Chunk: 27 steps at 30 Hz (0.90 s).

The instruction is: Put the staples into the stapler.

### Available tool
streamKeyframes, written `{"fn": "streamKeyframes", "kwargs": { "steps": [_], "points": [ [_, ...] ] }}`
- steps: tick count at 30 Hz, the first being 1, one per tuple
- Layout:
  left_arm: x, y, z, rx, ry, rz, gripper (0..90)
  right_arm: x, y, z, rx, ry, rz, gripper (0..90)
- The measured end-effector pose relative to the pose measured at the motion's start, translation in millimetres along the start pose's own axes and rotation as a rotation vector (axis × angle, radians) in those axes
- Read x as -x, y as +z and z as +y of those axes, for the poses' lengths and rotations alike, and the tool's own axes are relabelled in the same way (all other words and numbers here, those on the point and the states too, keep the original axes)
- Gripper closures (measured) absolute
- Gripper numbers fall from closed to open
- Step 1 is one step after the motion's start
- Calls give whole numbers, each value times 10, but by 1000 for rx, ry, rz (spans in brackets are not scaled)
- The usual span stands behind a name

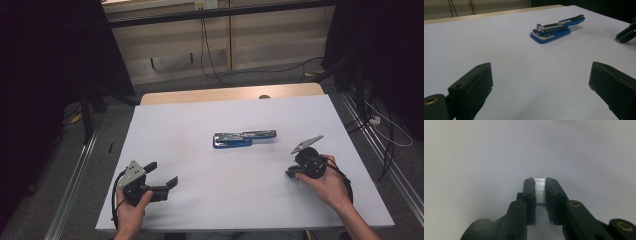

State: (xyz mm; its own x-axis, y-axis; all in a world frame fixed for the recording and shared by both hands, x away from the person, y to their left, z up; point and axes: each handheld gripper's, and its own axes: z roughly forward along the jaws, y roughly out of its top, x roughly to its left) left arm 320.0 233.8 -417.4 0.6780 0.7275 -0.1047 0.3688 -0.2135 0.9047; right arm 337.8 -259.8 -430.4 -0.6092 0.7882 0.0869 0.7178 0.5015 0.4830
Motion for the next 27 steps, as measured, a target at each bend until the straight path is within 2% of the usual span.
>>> {"fn": "streamKeyframes", "kwargs": {
  "steps": [6,15,27],
  "points": [
    [-2,15,-1,-3,1,-4,52,12,-8,-6,5,14,8,791],
    [-17,-6,1,4,-4,0,52,21,-9,6,22,7,18,791],
    [-24,1,4,4,-8,4,52,16,-40,27,96,-8,32,791]
  ]
}}
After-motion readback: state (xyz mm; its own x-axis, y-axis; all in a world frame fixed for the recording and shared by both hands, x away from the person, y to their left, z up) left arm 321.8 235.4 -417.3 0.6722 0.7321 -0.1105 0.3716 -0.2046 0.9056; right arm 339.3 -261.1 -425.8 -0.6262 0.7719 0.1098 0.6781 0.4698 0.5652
